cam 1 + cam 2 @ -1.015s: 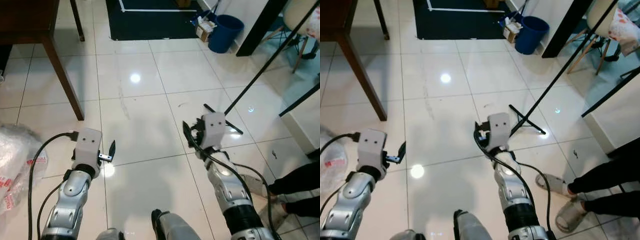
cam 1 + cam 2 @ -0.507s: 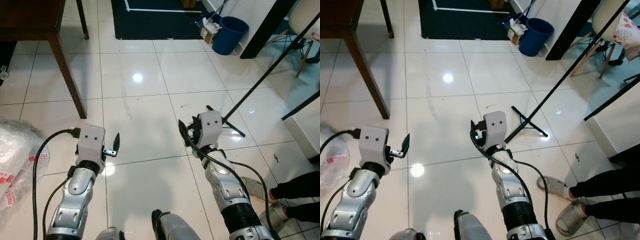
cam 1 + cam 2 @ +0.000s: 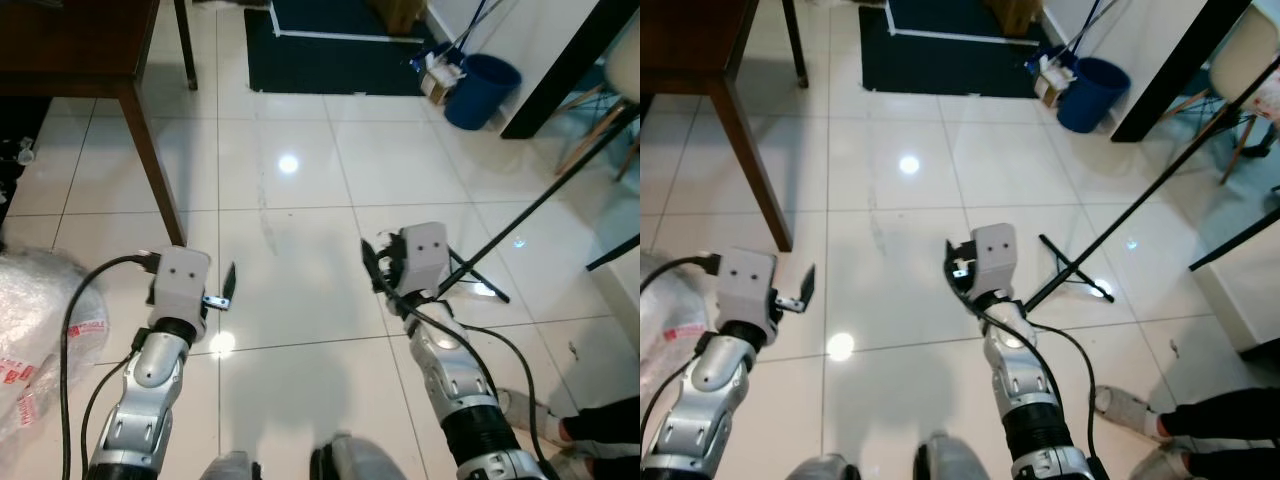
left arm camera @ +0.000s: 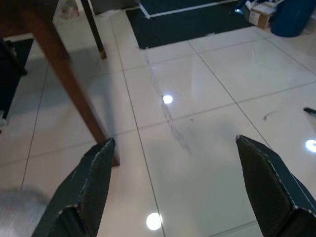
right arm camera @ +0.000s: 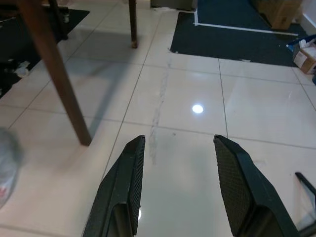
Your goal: Setting the table
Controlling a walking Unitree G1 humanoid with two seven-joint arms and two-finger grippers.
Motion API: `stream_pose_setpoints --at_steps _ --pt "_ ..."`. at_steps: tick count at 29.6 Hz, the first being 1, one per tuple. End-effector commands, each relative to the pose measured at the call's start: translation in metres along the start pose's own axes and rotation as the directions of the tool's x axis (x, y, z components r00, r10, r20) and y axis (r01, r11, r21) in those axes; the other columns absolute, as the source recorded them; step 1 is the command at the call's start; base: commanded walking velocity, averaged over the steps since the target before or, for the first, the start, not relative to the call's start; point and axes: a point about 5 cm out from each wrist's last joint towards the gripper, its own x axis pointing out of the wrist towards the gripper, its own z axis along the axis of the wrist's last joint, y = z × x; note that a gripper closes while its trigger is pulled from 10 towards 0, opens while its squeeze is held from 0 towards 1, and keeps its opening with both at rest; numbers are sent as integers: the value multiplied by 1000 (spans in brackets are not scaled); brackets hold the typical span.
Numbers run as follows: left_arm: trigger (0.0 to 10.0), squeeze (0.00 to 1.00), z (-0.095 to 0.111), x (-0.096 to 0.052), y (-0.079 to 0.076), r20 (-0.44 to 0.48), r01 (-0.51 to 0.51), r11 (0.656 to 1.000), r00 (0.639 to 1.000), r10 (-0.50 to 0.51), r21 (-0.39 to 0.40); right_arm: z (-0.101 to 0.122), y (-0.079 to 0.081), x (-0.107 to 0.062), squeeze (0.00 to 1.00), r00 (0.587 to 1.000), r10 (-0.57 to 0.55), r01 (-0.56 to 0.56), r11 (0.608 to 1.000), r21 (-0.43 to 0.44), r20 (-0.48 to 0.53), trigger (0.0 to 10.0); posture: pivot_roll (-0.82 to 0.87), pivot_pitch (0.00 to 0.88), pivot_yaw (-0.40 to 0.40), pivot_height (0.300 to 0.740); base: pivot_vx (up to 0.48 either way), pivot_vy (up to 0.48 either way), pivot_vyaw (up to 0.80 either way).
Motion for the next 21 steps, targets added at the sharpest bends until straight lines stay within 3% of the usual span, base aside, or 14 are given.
stream_pose_setpoints --at_steps 1,21 --pt "10000 0 -2 1 -7 -4 26 1000 1000 -26 1 -5 -10 -3 0 999 -35 35 999 -1 -20 10000 -23 66 -41 740 480 0 0" --pt "10000 0 3 6 -8 13 63 998 998 -63 16 -5 -10 -1 0 998 -61 61 998 24 -7 10000 -27 53 -9 740 480 0 0"
